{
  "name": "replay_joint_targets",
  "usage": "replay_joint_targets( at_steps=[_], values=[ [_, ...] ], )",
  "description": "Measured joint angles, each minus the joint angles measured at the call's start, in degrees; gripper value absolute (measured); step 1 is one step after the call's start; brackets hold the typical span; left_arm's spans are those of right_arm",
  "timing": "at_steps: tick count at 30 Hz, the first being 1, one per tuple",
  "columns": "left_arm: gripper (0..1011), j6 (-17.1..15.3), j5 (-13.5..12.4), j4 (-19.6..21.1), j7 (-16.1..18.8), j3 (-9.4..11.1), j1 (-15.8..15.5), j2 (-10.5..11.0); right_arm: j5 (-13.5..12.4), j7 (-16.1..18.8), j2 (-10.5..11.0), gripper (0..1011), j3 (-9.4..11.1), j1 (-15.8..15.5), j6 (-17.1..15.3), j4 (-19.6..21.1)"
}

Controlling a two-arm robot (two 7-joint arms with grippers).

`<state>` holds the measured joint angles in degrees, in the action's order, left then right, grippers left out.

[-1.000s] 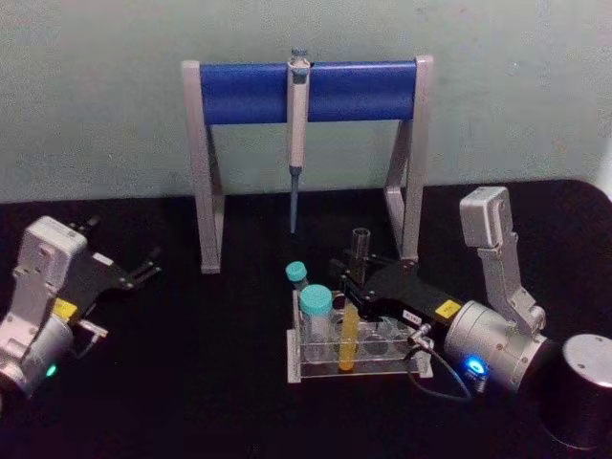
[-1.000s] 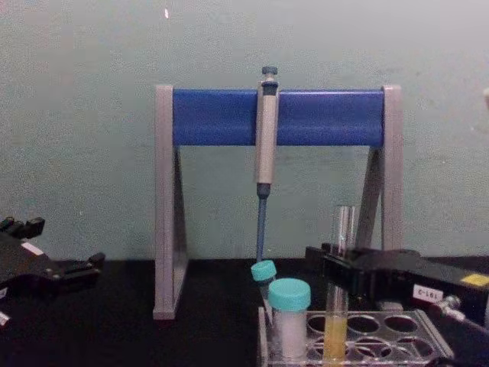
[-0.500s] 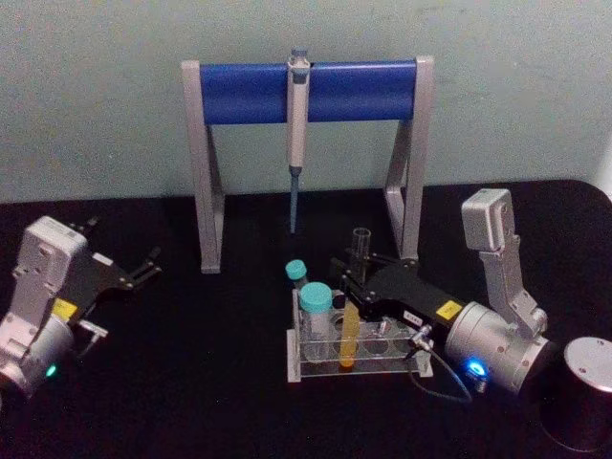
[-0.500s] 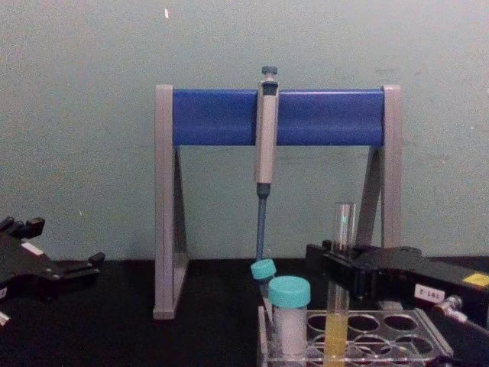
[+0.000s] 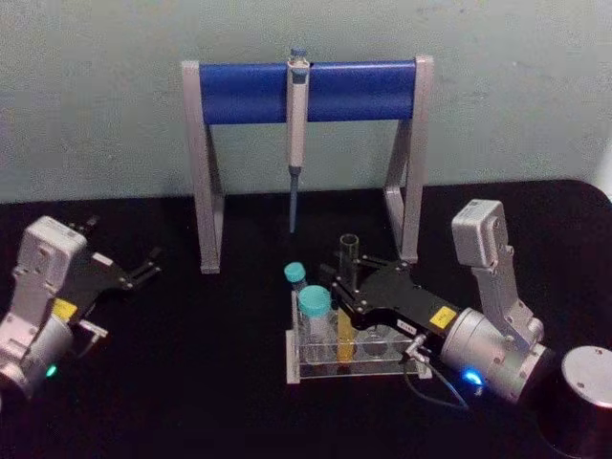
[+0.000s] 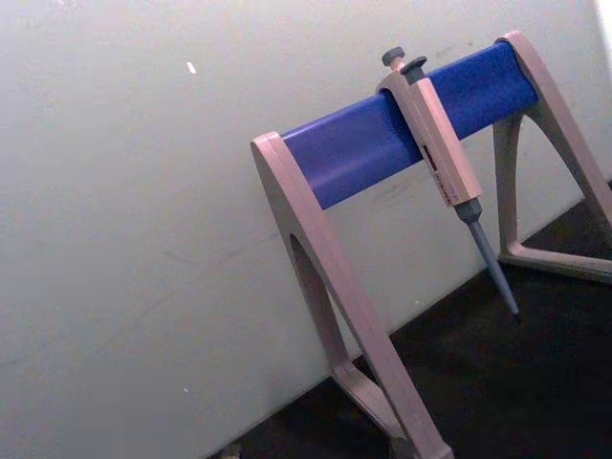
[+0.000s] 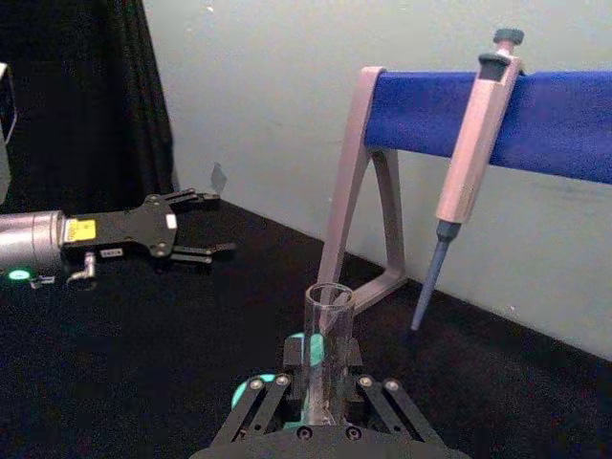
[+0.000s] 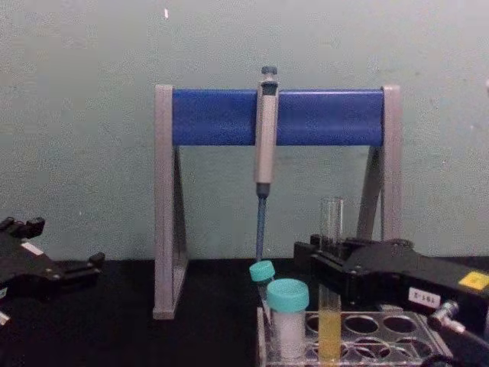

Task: Pick up the test tube from the test tube rack, shake it, then place it back into the test tube rack.

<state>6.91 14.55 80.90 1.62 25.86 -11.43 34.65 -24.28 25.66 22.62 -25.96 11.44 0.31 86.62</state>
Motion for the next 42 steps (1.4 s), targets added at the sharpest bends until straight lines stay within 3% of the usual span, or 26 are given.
replay_joint_targets(
  at_steps=[12,27,42],
  values=[
    [1001,0.0,0.0,0.0,0.0,0.0,0.0,0.0,1.2,0.0,0.0,235,0.7,-0.4,0.6,1.8],
    [1001,0.0,0.0,0.0,0.0,0.0,0.0,0.0,0.1,-0.6,0.6,235,3.4,-0.8,0.7,7.1],
    [1001,0.0,0.0,0.0,0.0,0.0,0.0,0.0,0.0,-1.9,-0.5,235,4.8,3.3,-0.1,4.1]
  ],
)
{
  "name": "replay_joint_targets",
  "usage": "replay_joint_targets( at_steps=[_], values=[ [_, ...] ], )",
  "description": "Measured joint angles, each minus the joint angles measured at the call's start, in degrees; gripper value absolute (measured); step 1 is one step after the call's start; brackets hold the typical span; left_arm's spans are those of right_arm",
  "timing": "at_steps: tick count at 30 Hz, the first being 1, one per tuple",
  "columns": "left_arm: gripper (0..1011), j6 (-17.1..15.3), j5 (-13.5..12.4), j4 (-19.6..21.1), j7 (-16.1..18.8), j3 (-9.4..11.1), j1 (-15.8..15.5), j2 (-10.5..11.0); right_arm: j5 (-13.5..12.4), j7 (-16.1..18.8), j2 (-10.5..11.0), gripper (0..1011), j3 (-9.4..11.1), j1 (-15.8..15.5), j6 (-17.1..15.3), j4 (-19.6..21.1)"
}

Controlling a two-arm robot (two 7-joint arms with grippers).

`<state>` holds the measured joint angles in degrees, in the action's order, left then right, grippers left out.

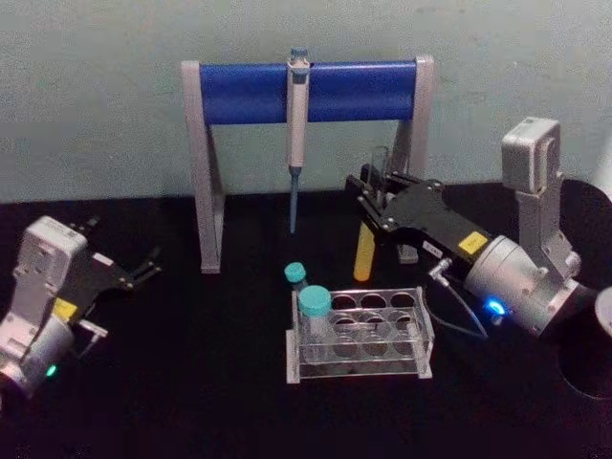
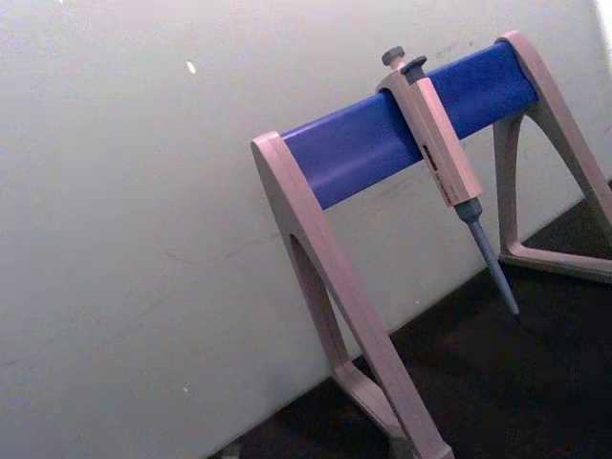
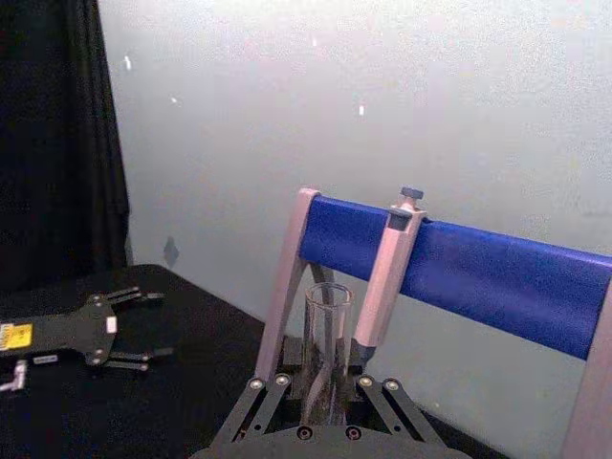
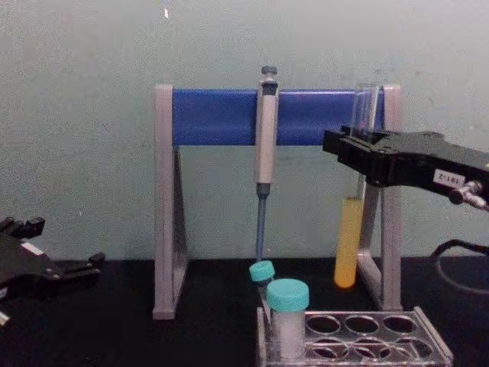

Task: Pick up the test tube from the test tube rack, shake it, then place it back into the test tube rack.

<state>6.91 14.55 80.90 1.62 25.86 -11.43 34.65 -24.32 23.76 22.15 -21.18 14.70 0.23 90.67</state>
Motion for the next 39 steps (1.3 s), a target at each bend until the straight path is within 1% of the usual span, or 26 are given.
replay_joint_targets(
  at_steps=[5,11,18,21,23,26,29,30,35,37,39],
  values=[
    [1001,0.0,0.0,0.0,0.0,0.0,0.0,0.0,0.0,-0.1,-0.5,235,0.0,0.7,-0.2,-1.3],
    [1001,0.0,0.0,0.0,0.0,0.0,0.0,0.0,0.3,-0.4,-0.7,235,0.1,1.0,-0.2,-1.7],
    [1001,0.0,0.0,0.0,0.0,0.0,0.0,0.0,0.7,-1.5,-0.2,235,1.3,0.5,-0.2,-1.2],
    [1001,0.0,0.0,0.0,0.0,0.0,0.0,0.0,0.9,-2.3,0.6,235,2.5,-0.8,-0.2,-0.1],
    [1001,0.0,0.0,0.0,0.0,0.0,0.0,0.0,1.0,-2.5,0.9,235,3.0,-1.4,-0.3,0.5],
    [1001,0.0,0.0,0.0,0.0,0.0,0.0,0.0,1.0,-2.8,2.2,235,4.2,-3.7,-0.8,2.7],
    [1001,0.0,0.0,0.0,0.0,0.0,0.0,0.0,1.0,-2.8,3.0,235,4.7,-5.1,-1.0,4.1],
    [1001,0.0,0.0,0.0,0.0,0.0,0.0,0.0,0.9,-2.6,3.5,235,4.9,-6.1,-1.1,5.1],
    [1001,0.0,0.0,0.0,0.0,0.0,0.0,0.0,0.1,-1.5,4.4,235,5.1,-8.2,-1.3,7.5],
    [1001,0.0,0.0,0.0,0.0,0.0,0.0,0.0,-0.3,-1.0,4.4,235,4.9,-8.5,-1.4,7.8],
    [1001,0.0,0.0,0.0,0.0,0.0,0.0,0.0,-0.8,-0.2,4.3,235,4.2,-8.5,-1.4,7.9]
  ],
)
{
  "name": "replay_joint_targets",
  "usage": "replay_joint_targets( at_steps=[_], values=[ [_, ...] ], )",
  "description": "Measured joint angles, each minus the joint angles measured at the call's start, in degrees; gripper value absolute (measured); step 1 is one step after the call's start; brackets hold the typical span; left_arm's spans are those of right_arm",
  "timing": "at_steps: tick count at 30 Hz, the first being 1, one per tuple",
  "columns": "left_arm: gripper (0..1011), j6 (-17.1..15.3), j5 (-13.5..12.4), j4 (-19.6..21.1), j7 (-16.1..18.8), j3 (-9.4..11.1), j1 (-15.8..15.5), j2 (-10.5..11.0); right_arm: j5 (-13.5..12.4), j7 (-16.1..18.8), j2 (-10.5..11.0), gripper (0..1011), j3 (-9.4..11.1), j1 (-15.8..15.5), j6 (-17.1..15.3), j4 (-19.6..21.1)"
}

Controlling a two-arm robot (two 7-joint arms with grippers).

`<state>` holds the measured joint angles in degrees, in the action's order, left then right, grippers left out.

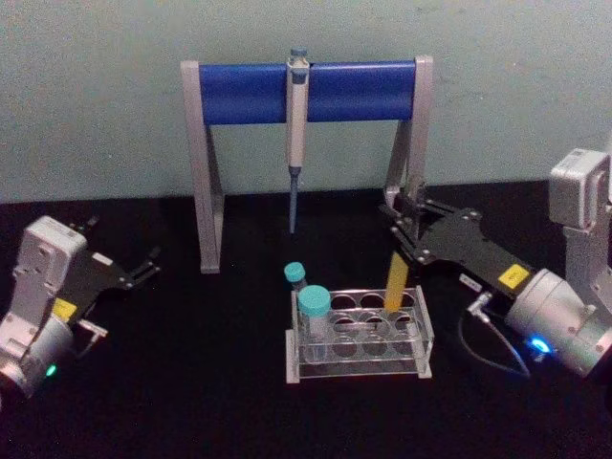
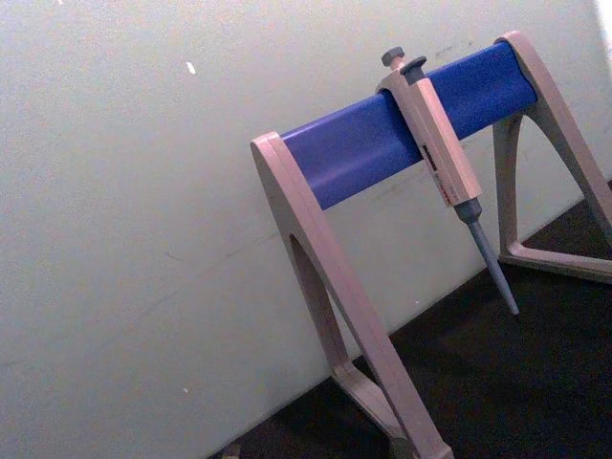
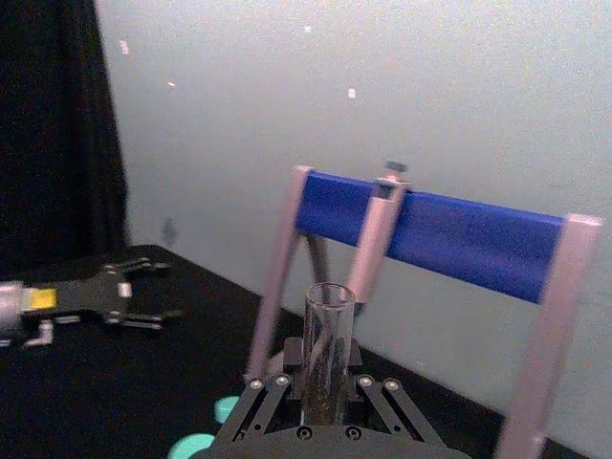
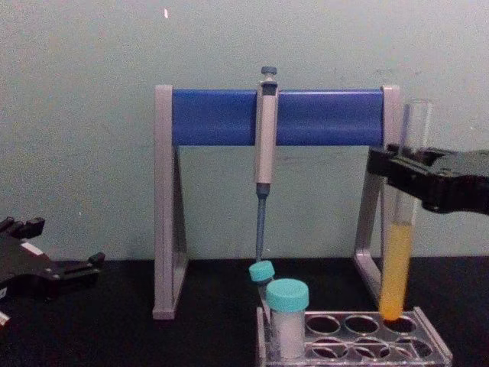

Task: Pick up the test tube from the test tube rack, shake it, then place it back into the test tube rack.

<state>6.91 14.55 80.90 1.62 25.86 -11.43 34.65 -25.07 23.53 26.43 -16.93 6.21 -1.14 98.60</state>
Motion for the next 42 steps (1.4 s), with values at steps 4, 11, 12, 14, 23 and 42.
replay_joint_targets(
  at_steps=[4,11,12,14,23,42],
  values=[
    [1001,0.0,0.0,0.0,0.0,0.0,0.0,0.0,-0.9,1.4,-0.9,235,-1.7,1.5,0.1,-1.0],
    [1002,0.0,0.0,0.0,0.0,0.0,0.0,0.0,-1.5,2.5,-3.0,235,-4.1,5.3,0.8,-4.7],
    [1002,0.0,0.0,0.0,0.0,0.0,0.0,0.0,-1.5,2.5,-3.2,235,-4.3,5.7,1.0,-5.2],
    [1001,0.0,0.0,0.0,0.0,0.0,0.0,0.0,-1.4,2.5,-3.6,235,-4.6,6.7,1.2,-6.0],
    [1001,0.0,0.0,0.0,0.0,0.0,0.0,0.0,-1.0,1.3,-4.8,235,-4.8,9.9,1.6,-9.6],
    [1001,0.0,0.0,0.0,0.0,0.0,0.0,0.0,0.4,-1.0,-3.0,235,-2.2,8.5,1.4,-8.2]
  ],
)
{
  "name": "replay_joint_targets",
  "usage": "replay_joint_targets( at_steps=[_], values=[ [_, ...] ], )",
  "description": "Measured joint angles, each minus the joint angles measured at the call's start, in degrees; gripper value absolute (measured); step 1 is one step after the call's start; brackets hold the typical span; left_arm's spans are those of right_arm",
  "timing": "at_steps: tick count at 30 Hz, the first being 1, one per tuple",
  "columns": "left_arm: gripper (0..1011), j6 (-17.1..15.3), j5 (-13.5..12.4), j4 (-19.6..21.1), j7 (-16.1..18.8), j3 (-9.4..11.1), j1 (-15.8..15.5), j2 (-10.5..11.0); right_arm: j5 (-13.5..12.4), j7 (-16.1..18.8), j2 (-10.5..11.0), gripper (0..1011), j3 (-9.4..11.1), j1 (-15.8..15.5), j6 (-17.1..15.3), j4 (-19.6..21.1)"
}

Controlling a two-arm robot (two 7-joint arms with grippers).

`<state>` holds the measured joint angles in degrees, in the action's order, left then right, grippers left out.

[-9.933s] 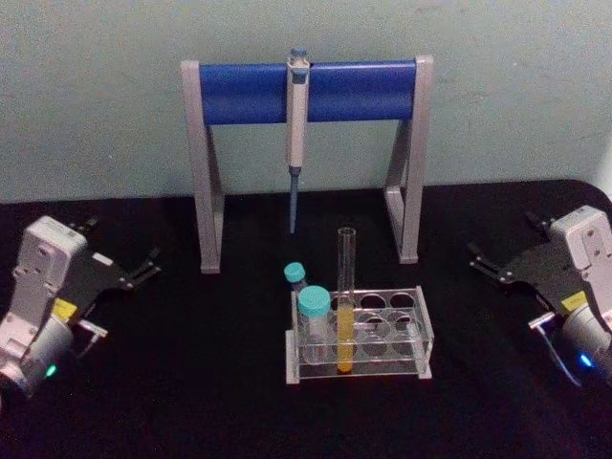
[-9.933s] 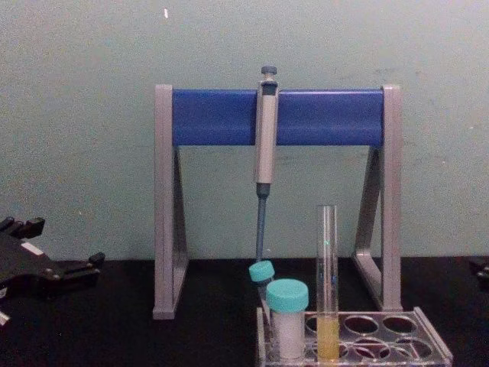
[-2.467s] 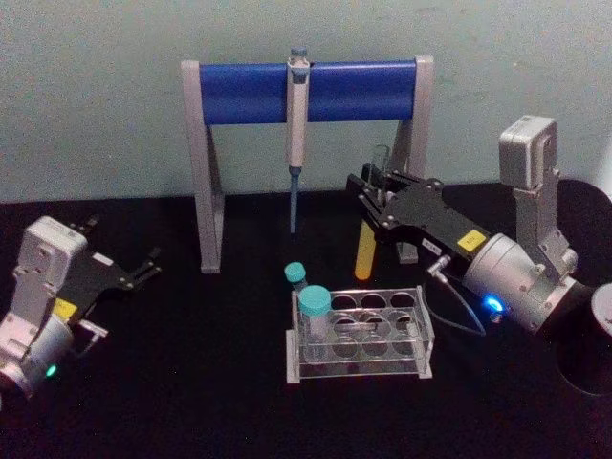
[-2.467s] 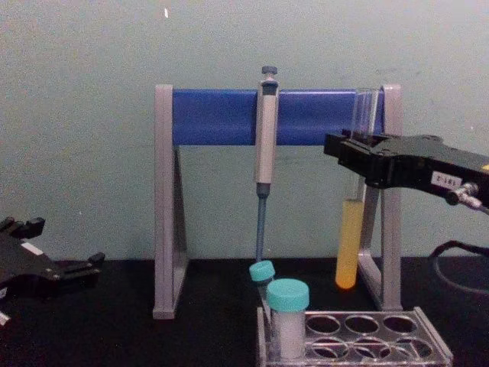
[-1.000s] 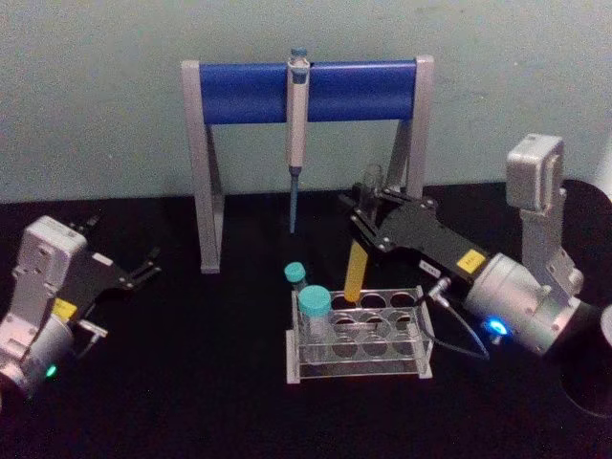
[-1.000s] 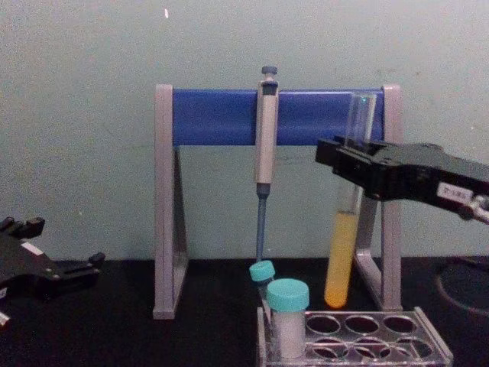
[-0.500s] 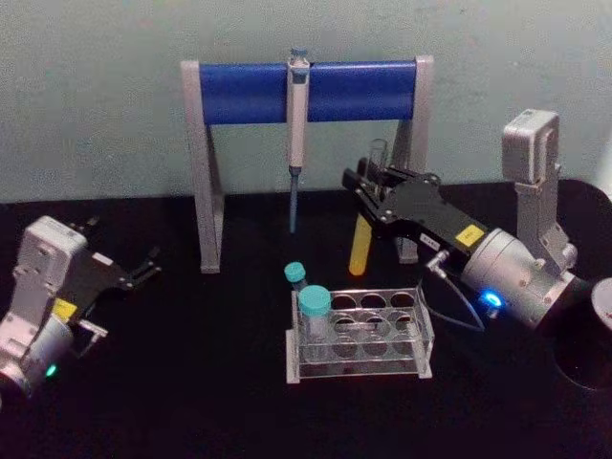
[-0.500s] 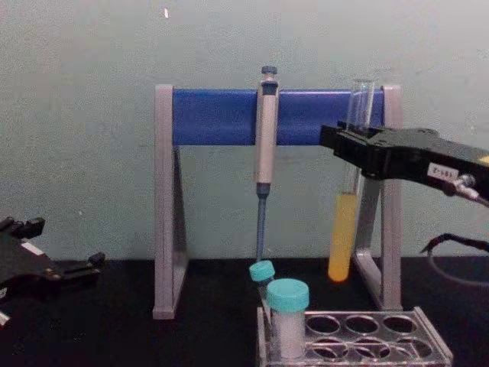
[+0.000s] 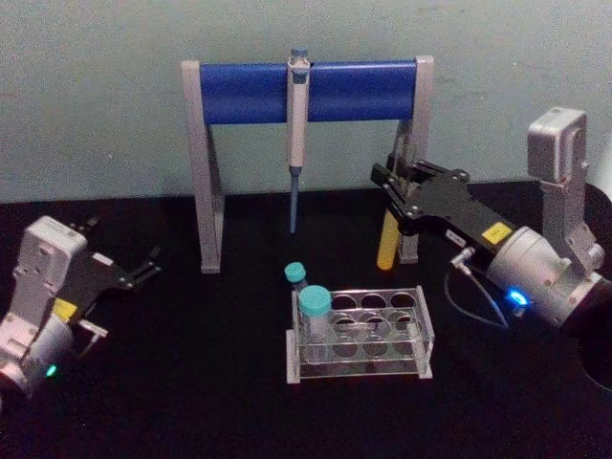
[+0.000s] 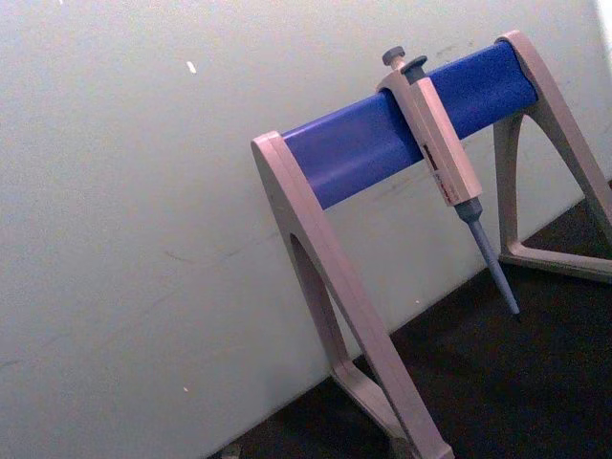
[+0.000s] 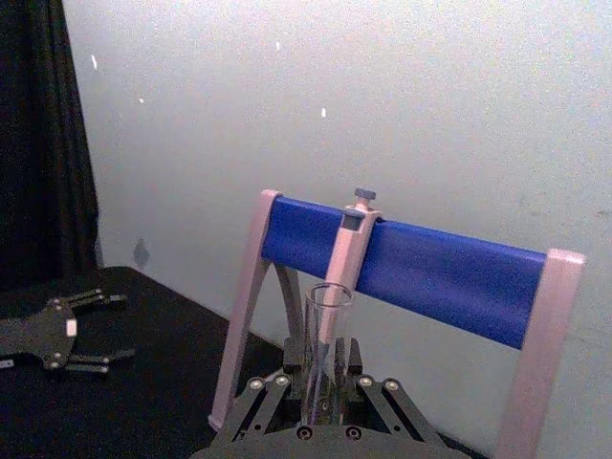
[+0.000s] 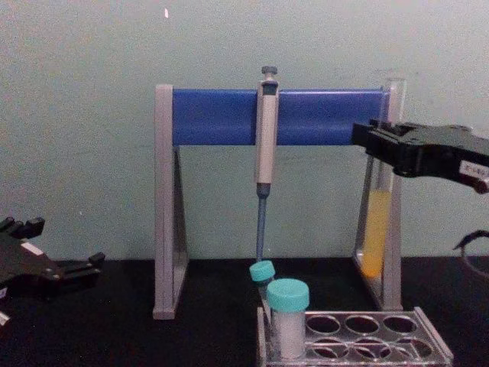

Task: Pick up the test tube from the test tube rack, shake it, then place it back into the test tube rack.

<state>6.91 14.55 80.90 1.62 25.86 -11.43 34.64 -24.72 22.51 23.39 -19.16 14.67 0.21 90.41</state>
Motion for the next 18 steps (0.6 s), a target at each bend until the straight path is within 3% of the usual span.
replay_joint_targets(
  at_steps=[10,18],
  values=[
    [1002,0.0,0.0,0.0,0.0,0.0,0.0,0.0,0.4,0.0,2.7,235,1.4,-4.1,-1.3,4.7],
    [1001,0.0,0.0,0.0,0.0,0.0,0.0,0.0,-0.8,2.7,4.2,235,0.2,-6.2,-2.8,7.4]
  ],
)
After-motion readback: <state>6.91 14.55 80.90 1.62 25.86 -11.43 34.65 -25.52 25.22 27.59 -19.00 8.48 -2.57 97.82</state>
